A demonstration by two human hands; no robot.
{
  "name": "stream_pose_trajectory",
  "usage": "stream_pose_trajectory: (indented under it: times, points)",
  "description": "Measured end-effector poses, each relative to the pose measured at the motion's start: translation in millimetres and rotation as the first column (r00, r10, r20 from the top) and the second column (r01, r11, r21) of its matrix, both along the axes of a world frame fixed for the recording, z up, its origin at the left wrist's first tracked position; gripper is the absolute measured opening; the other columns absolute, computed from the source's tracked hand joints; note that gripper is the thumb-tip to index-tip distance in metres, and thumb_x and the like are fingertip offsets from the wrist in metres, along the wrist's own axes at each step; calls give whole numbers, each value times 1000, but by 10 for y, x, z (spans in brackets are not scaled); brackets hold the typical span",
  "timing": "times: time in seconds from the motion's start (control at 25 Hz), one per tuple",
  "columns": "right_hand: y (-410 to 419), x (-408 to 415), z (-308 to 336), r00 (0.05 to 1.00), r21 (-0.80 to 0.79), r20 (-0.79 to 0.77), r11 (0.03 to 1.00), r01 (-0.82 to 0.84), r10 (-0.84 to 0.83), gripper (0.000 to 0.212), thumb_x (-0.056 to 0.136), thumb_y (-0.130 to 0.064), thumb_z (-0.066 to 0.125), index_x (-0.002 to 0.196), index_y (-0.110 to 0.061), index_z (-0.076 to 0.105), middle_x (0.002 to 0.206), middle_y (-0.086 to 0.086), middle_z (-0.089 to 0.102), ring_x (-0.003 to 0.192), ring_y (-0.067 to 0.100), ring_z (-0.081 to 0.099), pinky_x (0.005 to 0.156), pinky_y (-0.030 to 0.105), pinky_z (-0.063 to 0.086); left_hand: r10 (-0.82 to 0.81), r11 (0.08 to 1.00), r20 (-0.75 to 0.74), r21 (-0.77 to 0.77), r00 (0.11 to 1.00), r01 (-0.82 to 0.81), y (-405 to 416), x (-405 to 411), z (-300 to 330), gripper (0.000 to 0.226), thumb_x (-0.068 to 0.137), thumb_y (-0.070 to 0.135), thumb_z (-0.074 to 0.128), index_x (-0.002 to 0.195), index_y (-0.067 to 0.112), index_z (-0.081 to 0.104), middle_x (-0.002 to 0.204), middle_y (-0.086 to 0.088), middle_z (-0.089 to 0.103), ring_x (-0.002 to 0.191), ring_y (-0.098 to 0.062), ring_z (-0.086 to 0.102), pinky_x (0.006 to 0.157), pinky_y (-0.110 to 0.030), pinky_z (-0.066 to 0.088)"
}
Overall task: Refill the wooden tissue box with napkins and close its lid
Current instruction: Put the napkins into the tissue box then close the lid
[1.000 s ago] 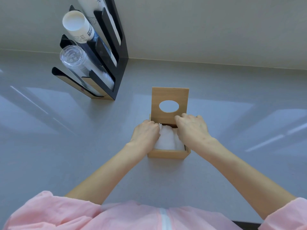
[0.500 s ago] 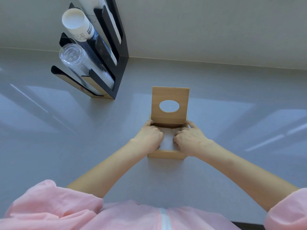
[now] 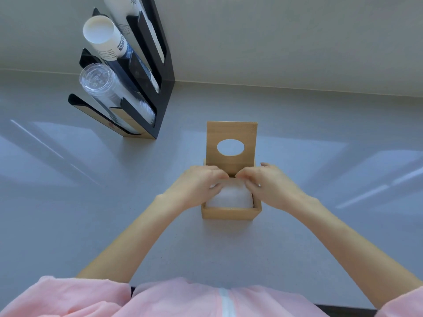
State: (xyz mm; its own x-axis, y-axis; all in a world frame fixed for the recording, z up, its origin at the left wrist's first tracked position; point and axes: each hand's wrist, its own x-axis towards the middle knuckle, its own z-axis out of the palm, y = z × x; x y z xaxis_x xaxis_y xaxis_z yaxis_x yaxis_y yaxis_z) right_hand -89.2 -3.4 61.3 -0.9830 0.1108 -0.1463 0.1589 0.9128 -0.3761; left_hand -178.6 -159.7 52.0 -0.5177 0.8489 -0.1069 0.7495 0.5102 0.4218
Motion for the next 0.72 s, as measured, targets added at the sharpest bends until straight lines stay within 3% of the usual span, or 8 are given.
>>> stream_pose_trajectory:
  times: [0.12, 0.2, 0.32, 0.4, 0.56, 0.72]
  points:
    - [115, -8, 104, 941, -214, -258, 963, 164, -218, 22, 90, -10, 49, 103, -15, 67, 96, 2, 68, 92, 21, 61, 86, 40, 50, 273, 883, 28, 390, 961, -262, -54, -51, 76, 21, 88, 16, 52, 107, 18, 62, 94, 7, 64, 82, -13, 59, 74, -36, 52]
    - [178, -112, 142, 868, -326, -335, 909, 257, -366, 24, 89, -7, 52, 110, -13, 62, 102, 2, 59, 94, 16, 58, 89, 35, 50, 406, 797, 49, 471, 913, -379, -15, -153, 97, 31, 85, 20, 58, 116, 18, 55, 97, 11, 54, 81, -10, 53, 72, -35, 50]
    - [230, -320, 170, 824, -457, -237, 807, 373, -515, 46, 89, -12, 57, 132, -9, 44, 125, 10, 53, 115, 19, 52, 96, 27, 42, 478, 757, 179, 413, 860, -507, 107, -328, 131, 56, 83, 27, 63, 132, 13, 40, 114, 2, 51, 93, -13, 52, 78, -30, 43]
    - [230, -428, 196, 832, -525, -162, 760, 383, -530, 54, 89, -15, 59, 138, -10, 37, 131, 10, 53, 119, 20, 52, 95, 22, 39, 485, 734, 303, 369, 820, -570, 191, -421, 171, 57, 84, 28, 62, 133, 12, 40, 125, -3, 54, 100, -15, 57, 82, -26, 41]
    - [232, -539, 243, 815, -604, -82, 679, 417, -574, 51, 89, -18, 58, 137, -15, 40, 121, 5, 60, 112, 15, 55, 91, 19, 38, 470, 702, 459, 325, 755, -634, 243, -517, 232, 41, 86, 28, 59, 126, 17, 51, 123, 0, 60, 89, -11, 55, 81, -19, 37]
    - [277, -554, 218, 816, -588, -83, 689, 424, -573, 37, 89, -15, 56, 126, -16, 54, 112, 5, 63, 94, 11, 54, 83, 19, 39, 453, 704, 471, 332, 757, -628, 262, -543, 243, 38, 85, 24, 61, 122, 17, 54, 107, 4, 60, 84, -14, 56, 70, -17, 40]
